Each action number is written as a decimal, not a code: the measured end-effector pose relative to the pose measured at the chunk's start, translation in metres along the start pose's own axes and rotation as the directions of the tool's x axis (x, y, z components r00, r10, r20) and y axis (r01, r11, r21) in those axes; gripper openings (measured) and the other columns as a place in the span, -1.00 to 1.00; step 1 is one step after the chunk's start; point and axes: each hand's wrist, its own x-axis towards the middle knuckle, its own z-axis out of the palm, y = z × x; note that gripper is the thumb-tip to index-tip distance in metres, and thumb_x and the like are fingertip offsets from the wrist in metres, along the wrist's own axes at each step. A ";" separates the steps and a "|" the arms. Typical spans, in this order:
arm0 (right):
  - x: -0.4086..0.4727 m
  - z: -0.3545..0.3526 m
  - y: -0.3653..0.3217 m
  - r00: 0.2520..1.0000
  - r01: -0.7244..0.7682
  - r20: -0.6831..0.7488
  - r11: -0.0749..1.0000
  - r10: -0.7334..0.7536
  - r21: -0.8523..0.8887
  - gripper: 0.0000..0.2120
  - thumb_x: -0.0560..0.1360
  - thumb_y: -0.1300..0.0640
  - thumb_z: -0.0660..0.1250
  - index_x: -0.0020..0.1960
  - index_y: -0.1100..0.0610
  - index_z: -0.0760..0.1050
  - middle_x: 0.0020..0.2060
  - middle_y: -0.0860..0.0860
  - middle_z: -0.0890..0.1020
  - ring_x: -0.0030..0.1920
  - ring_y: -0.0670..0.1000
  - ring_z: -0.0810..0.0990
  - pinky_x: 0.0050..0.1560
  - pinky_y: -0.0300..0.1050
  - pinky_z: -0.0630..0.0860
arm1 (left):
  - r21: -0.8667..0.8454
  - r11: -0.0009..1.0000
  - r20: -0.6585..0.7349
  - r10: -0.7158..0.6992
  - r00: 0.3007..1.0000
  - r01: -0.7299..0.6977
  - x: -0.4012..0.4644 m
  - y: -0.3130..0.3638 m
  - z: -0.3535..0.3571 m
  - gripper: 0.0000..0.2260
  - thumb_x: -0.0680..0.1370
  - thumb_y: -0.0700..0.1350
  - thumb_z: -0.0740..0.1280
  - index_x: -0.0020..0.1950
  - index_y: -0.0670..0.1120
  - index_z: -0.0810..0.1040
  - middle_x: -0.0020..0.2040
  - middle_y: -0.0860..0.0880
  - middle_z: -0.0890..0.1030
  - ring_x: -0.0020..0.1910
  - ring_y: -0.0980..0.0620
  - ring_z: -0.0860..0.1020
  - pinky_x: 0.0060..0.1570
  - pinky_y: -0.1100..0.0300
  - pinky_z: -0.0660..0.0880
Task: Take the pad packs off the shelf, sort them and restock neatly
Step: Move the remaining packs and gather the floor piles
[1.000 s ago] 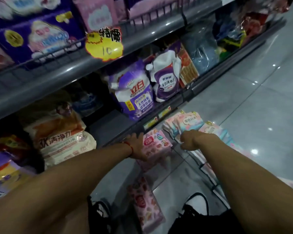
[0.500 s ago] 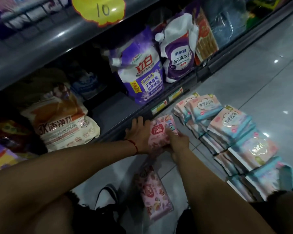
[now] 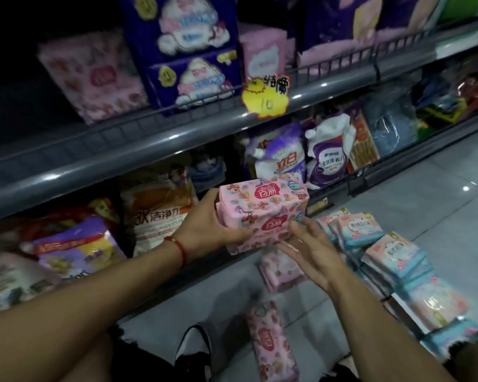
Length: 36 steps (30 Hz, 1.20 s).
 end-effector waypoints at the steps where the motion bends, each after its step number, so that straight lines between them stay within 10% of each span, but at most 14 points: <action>1: -0.004 0.010 -0.007 0.999 0.017 0.034 0.998 -0.015 -0.064 -0.45 0.28 0.11 0.66 0.16 0.13 0.49 0.03 0.17 0.72 0.14 0.19 0.70 0.20 0.20 0.62 | -0.004 1.000 -0.046 0.010 0.999 -0.010 -0.009 0.009 -0.014 -0.22 0.22 -0.05 0.71 0.37 0.01 0.46 0.14 0.22 0.64 0.06 0.40 0.59 0.05 0.41 0.54; 4: -0.018 0.059 -0.026 0.984 0.135 0.153 0.948 -0.094 -0.287 -0.23 0.02 -0.13 0.77 0.08 0.13 0.54 0.02 0.15 0.72 0.07 0.13 0.71 0.16 0.12 0.64 | -0.032 0.997 -0.143 0.060 0.988 -0.065 -0.044 0.031 -0.065 -0.22 0.20 -0.02 0.71 0.36 0.07 0.49 0.16 0.21 0.67 0.11 0.30 0.63 0.15 0.23 0.58; 17: -0.009 0.271 -0.095 0.689 0.724 0.594 0.414 -0.415 -0.552 -0.73 0.58 0.17 0.43 0.14 -0.17 0.53 0.15 -0.15 0.65 0.09 -0.11 0.65 0.13 -0.12 0.59 | -0.400 0.892 -0.507 -0.022 0.861 -0.212 -0.052 0.059 -0.271 -0.49 0.42 -0.30 0.52 0.35 -0.15 0.53 0.18 -0.13 0.69 0.15 -0.10 0.68 0.04 -0.02 0.66; 27: 0.016 0.288 -0.093 0.627 0.724 0.704 -0.084 -0.333 -0.685 -0.49 0.60 0.18 0.34 0.52 -0.04 0.37 0.46 -0.07 0.42 0.45 -0.07 0.37 0.43 -0.22 0.27 | -0.473 0.879 -0.364 -0.140 0.921 -0.054 0.027 0.030 -0.280 -0.58 0.52 -0.35 0.44 0.35 -0.14 0.50 0.11 -0.13 0.71 0.05 -0.07 0.71 -0.15 0.09 0.67; 36: 0.044 0.324 -0.066 0.709 0.563 0.654 -0.349 -0.262 -0.750 -0.36 0.64 -0.01 0.28 0.64 -0.01 0.10 0.65 0.05 0.08 0.57 0.09 0.26 0.61 0.20 -0.04 | -0.304 0.950 -0.298 -0.166 0.940 0.072 0.043 0.017 -0.281 -0.64 0.51 -0.34 0.47 0.24 -0.07 0.55 0.06 -0.06 0.71 0.01 0.03 0.71 -0.06 0.15 0.67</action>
